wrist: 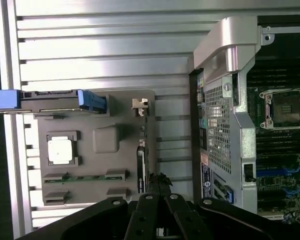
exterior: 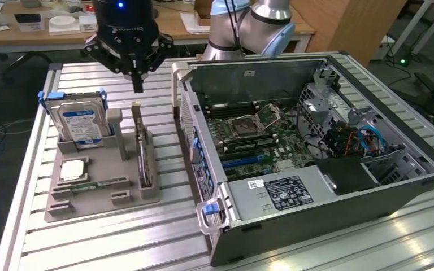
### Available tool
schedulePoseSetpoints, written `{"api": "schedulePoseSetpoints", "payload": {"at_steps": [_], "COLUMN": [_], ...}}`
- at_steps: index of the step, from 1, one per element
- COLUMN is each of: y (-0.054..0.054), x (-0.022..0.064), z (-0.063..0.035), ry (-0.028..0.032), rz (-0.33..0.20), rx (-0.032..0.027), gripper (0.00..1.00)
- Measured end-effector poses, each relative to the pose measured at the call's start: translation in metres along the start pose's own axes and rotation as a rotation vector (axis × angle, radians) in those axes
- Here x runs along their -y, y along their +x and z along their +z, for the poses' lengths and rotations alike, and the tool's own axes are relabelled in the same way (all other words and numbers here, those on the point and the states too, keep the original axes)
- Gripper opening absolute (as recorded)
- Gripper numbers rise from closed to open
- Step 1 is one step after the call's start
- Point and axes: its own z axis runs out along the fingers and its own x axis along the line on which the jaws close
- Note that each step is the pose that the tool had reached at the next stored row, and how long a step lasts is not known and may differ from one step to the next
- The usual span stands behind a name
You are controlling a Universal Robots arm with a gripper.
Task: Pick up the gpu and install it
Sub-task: 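Reach for the gpu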
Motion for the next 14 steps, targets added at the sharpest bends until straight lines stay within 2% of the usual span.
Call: {"api": "schedulePoseSetpoints", "payload": {"at_steps": [9,14], "y": [0.020,0.025], "x": [0.0026,0.0032], "z": [0.0000,0.0000], "ry": [-0.0003,-0.0005], "rz": [-0.013,-0.022], "rx": [-0.0007,-0.0010], "gripper": [0.11,0.11]}}
